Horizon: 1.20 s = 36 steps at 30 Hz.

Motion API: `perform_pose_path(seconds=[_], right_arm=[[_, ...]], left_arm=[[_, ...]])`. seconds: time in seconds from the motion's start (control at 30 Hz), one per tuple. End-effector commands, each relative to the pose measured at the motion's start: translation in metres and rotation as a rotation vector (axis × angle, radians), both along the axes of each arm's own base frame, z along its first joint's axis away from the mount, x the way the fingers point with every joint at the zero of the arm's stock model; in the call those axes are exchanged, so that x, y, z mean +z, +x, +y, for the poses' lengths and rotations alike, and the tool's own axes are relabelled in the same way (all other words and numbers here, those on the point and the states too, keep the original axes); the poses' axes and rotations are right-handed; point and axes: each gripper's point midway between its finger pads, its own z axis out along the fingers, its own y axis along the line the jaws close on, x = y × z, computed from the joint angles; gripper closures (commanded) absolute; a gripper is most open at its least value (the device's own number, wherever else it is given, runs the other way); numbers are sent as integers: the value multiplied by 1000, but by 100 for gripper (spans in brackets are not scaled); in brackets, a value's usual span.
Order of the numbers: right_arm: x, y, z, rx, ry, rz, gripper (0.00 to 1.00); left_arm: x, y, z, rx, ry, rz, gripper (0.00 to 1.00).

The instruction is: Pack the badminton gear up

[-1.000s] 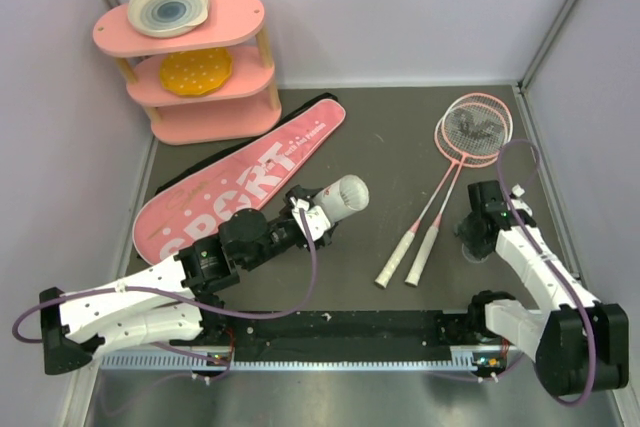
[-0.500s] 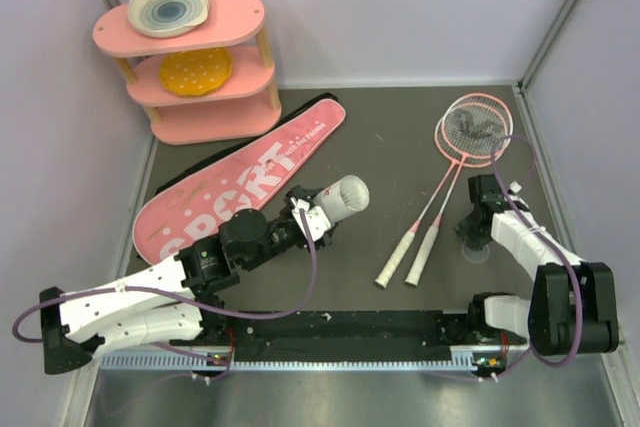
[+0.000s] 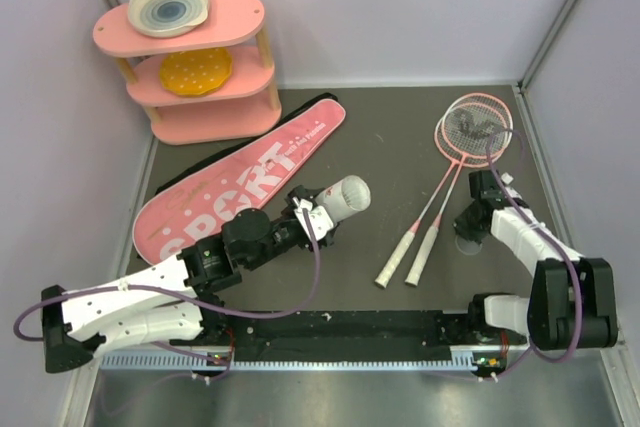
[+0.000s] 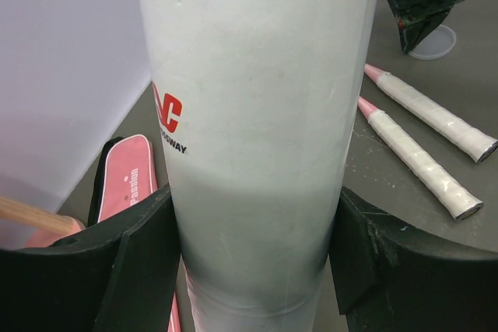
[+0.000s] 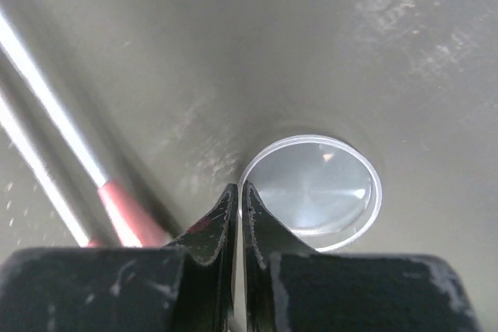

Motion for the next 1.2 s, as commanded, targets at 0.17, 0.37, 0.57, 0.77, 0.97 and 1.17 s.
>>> perform_pose_path(seconds=[0.17, 0.37, 0.57, 0.77, 0.97, 1.17], right_arm=[[87, 6, 49, 472, 111, -391, 100], [190, -5, 118, 833, 328, -750, 100], [271, -54, 179, 1167, 482, -888, 100], [316, -94, 206, 1327, 554, -967, 100], [322, -102, 219, 1375, 559, -949, 100], [324, -101, 233, 1407, 545, -932, 100]], left_arm=[[27, 5, -7, 13, -73, -60, 80], [19, 4, -15, -11, -48, -40, 80], [7, 4, -24, -37, -7, -27, 80], [-1, 4, -28, -48, 18, -16, 80], [-5, 2, -32, -65, 33, -2, 80], [-6, 3, -33, -63, 36, -1, 81]])
